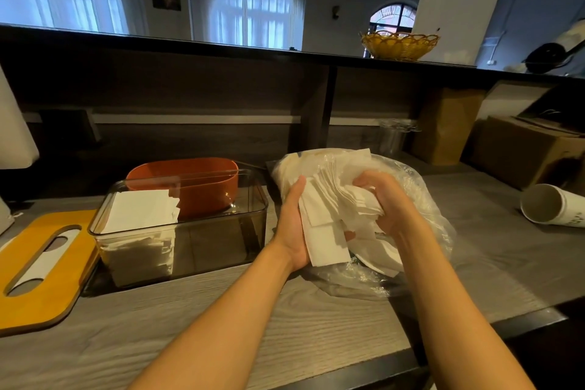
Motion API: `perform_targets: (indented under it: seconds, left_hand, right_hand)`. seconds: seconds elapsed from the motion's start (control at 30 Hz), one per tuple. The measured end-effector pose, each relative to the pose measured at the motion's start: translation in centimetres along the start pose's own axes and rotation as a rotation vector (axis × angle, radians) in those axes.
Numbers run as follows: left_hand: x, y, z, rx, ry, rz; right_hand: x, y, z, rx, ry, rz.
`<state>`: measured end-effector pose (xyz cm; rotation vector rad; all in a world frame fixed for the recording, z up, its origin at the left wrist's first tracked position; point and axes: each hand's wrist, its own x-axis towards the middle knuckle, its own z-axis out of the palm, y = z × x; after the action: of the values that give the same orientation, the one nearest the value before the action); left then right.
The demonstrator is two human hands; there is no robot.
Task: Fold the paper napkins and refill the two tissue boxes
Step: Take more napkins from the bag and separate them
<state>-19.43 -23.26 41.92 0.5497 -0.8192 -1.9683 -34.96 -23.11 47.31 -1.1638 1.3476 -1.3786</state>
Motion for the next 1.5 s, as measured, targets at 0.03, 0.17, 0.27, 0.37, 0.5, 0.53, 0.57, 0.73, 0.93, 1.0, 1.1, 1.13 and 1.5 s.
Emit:
perform_targets:
  seconds: [0.03, 0.17, 0.27, 0.37, 0.5, 0.53, 0.57, 0.73, 0.93, 1.0, 1.1, 1.13, 1.5]
  left_hand:
    - [0.0, -0.1, 0.2, 0.024, 0.006, 0.001]
    - [0.4, -0.6, 0.4, -0.001, 0.114, -0.001]
    - [0.9, -0.6, 0.5, -0.117, 0.219, 0.068]
    - [1.3, -0.5, 0.3, -0.184, 0.314, 0.145]
    - [1.0, -0.5, 0.5, -0.157, 0.342, 0.19]
    - [0.9, -0.4, 0.6, -0.153, 0.314, 0.193]
    - [0.7, -0.5, 0.7, -0.158, 0.27, 0.193]
    - [0.7, -0.8, 1.0, -0.136, 0.166, 0.234]
    - [0.3, -1.0, 1.3, -0.029, 0.179, 0.285]
    - [0.4, -1.0, 1.0, -0.021, 0.194, 0.29]
    - [0.4, -0.9, 0.9, -0.073, 0.209, 0.289]
    - [0.5, -0.8, 0.8, -0.099, 0.211, 0.281]
    - [0.6, -0.8, 0.8, -0.149, 0.085, 0.22]
  right_hand:
    - [0.1, 0.0, 0.0, -0.001, 0.006, -0.002]
    - [0.3, 0.2, 0.1, 0.034, 0.042, 0.02]
    - [0.6, 0.4, -0.1, 0.223, 0.109, 0.008]
    - [0.3, 0.3, 0.2, 0.474, 0.18, 0.003]
    - [-0.6, 0.6, 2.5, 0.557, 0.026, 0.001]
    - [-0.9, 0.8, 3.3, 0.528, -0.015, 0.016]
    - [-1.1, 1.0, 4.1, 0.488, -0.043, 0.026]
    - [-1.3, 2.0, 5.7, 0.361, 0.046, 0.048]
    - [-1.8, 2.8, 7.7, 0.194, 0.164, -0.084]
    - [-1.3, 3.0, 7.3, 0.067, 0.201, -0.158]
    - [-0.8, 3.2, 6.6, 0.008, 0.206, -0.216]
    - [-0.8, 3.0, 6.4, 0.0, 0.212, -0.227]
    - [-0.7, 1.5, 5.0, 0.225, 0.131, -0.098]
